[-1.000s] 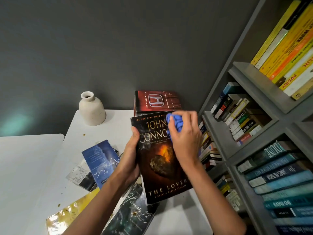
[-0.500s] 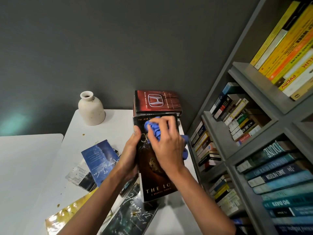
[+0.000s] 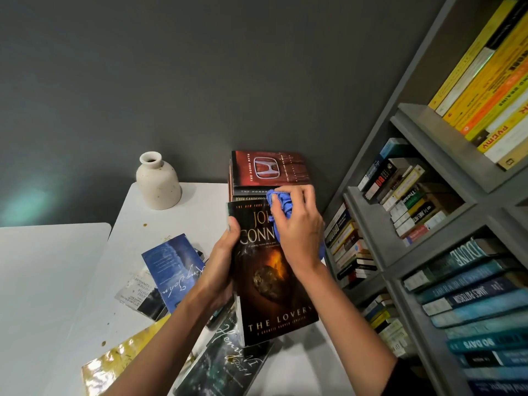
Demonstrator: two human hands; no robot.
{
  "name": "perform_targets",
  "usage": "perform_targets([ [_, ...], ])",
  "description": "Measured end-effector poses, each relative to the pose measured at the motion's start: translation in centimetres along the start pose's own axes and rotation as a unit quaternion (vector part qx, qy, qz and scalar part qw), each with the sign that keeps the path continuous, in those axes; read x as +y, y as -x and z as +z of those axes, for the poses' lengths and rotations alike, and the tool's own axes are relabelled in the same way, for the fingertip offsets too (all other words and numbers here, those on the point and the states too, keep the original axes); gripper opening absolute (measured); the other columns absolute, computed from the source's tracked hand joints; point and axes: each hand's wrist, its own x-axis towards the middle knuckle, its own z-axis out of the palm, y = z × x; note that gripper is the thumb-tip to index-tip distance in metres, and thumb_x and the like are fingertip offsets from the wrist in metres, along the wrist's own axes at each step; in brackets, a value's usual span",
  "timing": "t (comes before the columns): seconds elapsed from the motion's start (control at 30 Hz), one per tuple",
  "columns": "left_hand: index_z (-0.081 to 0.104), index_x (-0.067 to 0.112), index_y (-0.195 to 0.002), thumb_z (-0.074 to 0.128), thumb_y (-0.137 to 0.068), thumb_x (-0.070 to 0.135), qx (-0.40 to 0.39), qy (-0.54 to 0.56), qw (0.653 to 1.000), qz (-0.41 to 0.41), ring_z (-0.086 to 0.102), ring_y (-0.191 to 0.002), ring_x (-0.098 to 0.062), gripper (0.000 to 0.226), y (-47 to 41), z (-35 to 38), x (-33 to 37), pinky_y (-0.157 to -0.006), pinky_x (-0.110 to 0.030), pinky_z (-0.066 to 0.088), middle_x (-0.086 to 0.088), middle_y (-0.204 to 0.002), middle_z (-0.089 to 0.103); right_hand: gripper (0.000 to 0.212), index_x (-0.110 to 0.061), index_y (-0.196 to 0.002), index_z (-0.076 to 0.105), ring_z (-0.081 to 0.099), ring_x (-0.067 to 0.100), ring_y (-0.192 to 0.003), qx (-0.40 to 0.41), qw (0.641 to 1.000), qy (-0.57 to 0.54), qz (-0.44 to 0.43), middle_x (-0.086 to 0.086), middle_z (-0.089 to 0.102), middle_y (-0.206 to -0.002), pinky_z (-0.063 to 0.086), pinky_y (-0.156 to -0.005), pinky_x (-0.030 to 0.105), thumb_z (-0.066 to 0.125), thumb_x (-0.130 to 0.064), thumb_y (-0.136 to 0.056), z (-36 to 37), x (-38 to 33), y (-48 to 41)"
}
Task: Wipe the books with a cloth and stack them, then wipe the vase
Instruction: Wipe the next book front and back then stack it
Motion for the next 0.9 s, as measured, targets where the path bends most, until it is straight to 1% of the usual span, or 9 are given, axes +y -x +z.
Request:
perform_targets([
  [0.17, 0.060, 0.011, -0.128, 0.042, -0.083, 0.067, 0.017, 0.041, 0.999, -0.003, 0.068, -0.104, -0.027, 0.074, -0.4, 0.1, 0.7, -0.080, -0.037, 0.059, -0.017, -0.118, 0.068, 0.018, -0.017, -0.103, 0.061, 0.059, 0.012, -0.075, -0.061, 0.992, -0.025, -0.109, 0.001, 0.052, -0.099, 0.048, -0.057, 0.020, 0.060, -0.031, -0.091, -0.3, -1.8, 4.3],
  [0.23, 0.058, 0.007, -0.130, 0.041, -0.082, 0.069, 0.030, 0.060, 0.998, 0.005, 0.065, -0.111, -0.030, 0.080, -0.5, -0.4, 0.9, -0.090, -0.041, 0.055, -0.019, -0.124, 0.064, 0.018, -0.023, -0.105, 0.056, 0.058, 0.010, -0.074, -0.097, 0.988, -0.042, -0.108, -0.002, 0.051, -0.101, 0.053, -0.056, 0.024, 0.059, -0.033, -0.090, -0.7, -0.7, 7.0],
  [0.33, 0.060, 0.010, -0.128, 0.037, -0.085, 0.066, 0.052, 0.101, 0.992, 0.049, 0.059, -0.121, -0.029, 0.074, -0.5, -0.7, 0.8, -0.103, -0.047, 0.045, -0.016, -0.131, 0.061, 0.017, -0.031, -0.103, 0.052, 0.056, 0.003, -0.071, -0.073, 0.996, -0.037, 0.021, -0.010, 0.045, -0.104, 0.055, -0.052, 0.026, 0.051, -0.043, -0.092, -1.6, 1.7, 9.7],
  [0.47, 0.078, 0.019, -0.096, 0.031, -0.091, 0.059, 0.061, 0.133, 0.983, 0.112, 0.071, -0.099, -0.016, 0.062, -0.3, 0.4, 0.9, -0.075, -0.031, 0.059, -0.004, -0.106, 0.074, 0.016, -0.032, -0.102, 0.055, 0.056, -0.006, -0.085, -0.014, 0.985, -0.076, 0.156, -0.008, 0.042, -0.105, 0.057, -0.057, 0.028, 0.049, -0.042, -0.093, -1.8, 2.0, 11.3],
  [0.6, 0.067, 0.017, -0.108, 0.024, -0.099, 0.054, 0.094, 0.124, 0.976, 0.154, 0.071, -0.095, -0.012, 0.057, -0.5, 1.2, 1.0, -0.072, -0.027, 0.059, 0.000, -0.100, 0.076, 0.025, -0.034, -0.109, 0.053, 0.055, -0.006, -0.092, 0.010, 0.964, -0.132, 0.232, -0.009, 0.038, -0.110, 0.056, -0.064, 0.020, 0.065, -0.033, -0.087, -1.6, 0.5, 9.5],
  [0.67, 0.066, 0.018, -0.106, 0.024, -0.100, 0.054, 0.085, 0.126, 0.974, 0.170, 0.071, -0.094, -0.010, 0.056, -0.5, 1.3, 1.0, -0.073, -0.027, 0.059, 0.002, -0.099, 0.076, 0.054, -0.029, -0.121, 0.042, 0.056, 0.002, -0.095, -0.006, 0.920, -0.182, 0.347, -0.004, 0.038, -0.117, 0.055, -0.072, 0.022, 0.074, -0.040, -0.078, -1.4, 0.7, 8.9],
  [0.73, 0.067, 0.019, -0.105, 0.024, -0.100, 0.052, 0.075, 0.121, 0.973, 0.180, 0.071, -0.094, -0.010, 0.055, -0.4, 1.4, 1.0, -0.076, -0.026, 0.059, 0.002, -0.099, 0.076, 0.075, -0.019, -0.121, 0.042, 0.061, 0.015, -0.092, -0.063, 0.830, -0.258, 0.490, 0.003, 0.050, -0.111, 0.055, -0.077, 0.034, 0.079, -0.054, -0.066, -1.4, 1.3, 8.6],
  [0.83, 0.065, 0.017, -0.115, 0.030, -0.098, 0.052, 0.072, 0.110, 0.977, 0.166, 0.067, -0.108, -0.016, 0.052, -0.1, 0.5, 0.9, -0.085, -0.033, 0.057, -0.003, -0.112, 0.072, 0.056, -0.010, -0.086, 0.062, 0.064, 0.027, -0.072, -0.157, 0.699, -0.378, 0.587, 0.009, 0.064, -0.073, 0.053, -0.073, 0.036, 0.085, -0.050, -0.054, -1.3, 2.7, 8.3],
  [0.9, 0.066, 0.015, -0.119, 0.046, -0.091, 0.051, 0.045, 0.121, 0.982, 0.137, 0.063, -0.116, -0.024, 0.050, 0.3, -1.0, 1.7, -0.087, -0.041, 0.057, -0.009, -0.122, 0.068, 0.046, -0.010, -0.080, 0.066, 0.068, 0.035, -0.081, -0.159, 0.696, -0.386, 0.585, 0.018, 0.070, -0.082, 0.055, -0.085, 0.043, 0.087, -0.043, -0.055, -1.4, 3.7, 7.7],
])
